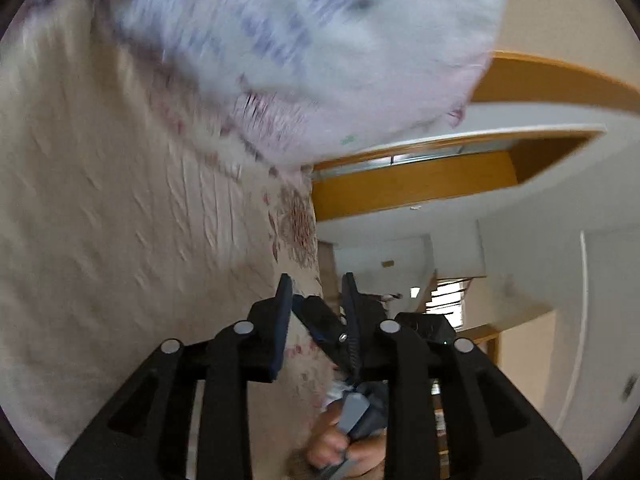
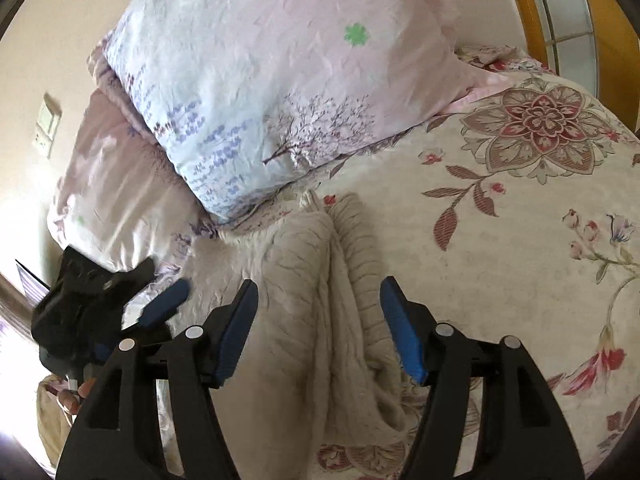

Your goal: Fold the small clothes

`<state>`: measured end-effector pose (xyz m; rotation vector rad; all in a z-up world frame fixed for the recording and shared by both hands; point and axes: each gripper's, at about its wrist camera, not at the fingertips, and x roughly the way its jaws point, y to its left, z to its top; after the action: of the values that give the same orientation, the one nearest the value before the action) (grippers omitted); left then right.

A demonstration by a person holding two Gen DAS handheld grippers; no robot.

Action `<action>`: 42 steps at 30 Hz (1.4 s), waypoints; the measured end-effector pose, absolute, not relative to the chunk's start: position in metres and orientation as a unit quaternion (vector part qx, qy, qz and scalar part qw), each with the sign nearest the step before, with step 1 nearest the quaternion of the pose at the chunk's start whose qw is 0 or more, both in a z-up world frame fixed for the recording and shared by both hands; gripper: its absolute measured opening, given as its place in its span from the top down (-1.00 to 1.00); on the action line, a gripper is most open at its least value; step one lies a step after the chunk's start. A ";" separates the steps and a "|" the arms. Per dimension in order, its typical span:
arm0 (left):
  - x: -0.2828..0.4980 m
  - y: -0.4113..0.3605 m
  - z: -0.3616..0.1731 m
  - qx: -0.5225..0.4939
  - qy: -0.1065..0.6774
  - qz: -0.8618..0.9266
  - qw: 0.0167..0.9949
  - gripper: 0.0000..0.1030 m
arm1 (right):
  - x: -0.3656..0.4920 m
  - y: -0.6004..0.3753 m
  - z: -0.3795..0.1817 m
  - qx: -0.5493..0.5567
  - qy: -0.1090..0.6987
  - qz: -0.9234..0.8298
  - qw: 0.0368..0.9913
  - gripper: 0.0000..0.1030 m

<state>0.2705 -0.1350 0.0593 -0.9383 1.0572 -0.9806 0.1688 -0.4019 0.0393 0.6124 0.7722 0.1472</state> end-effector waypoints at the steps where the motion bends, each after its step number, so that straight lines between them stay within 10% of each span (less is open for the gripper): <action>1: 0.268 -0.123 0.066 -0.403 0.456 -0.424 0.670 0.26 | 0.169 -0.405 0.040 0.302 0.370 0.082 0.875 -0.27; 8: 0.251 -0.047 0.080 -0.307 0.442 -0.283 0.794 -0.07 | 0.185 -0.391 0.035 0.321 0.425 0.159 0.831 -0.25; 24: 0.254 -0.050 0.024 -0.287 0.514 -0.252 0.768 -0.12 | 0.227 -0.383 -0.004 0.374 0.474 0.181 0.777 0.30; 34: 0.249 -0.040 0.027 -0.305 0.517 -0.261 0.756 -0.27 | 0.208 -0.315 0.088 0.078 0.349 0.124 0.926 0.63; 42: 0.241 -0.051 0.030 -0.281 0.515 -0.285 0.758 -0.30 | 0.229 -0.350 0.058 0.106 0.392 0.050 0.913 0.65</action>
<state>0.2413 -0.0509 0.0304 -0.6121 1.1218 -0.6202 0.2287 -0.3505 0.0581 0.2174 0.8079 0.1023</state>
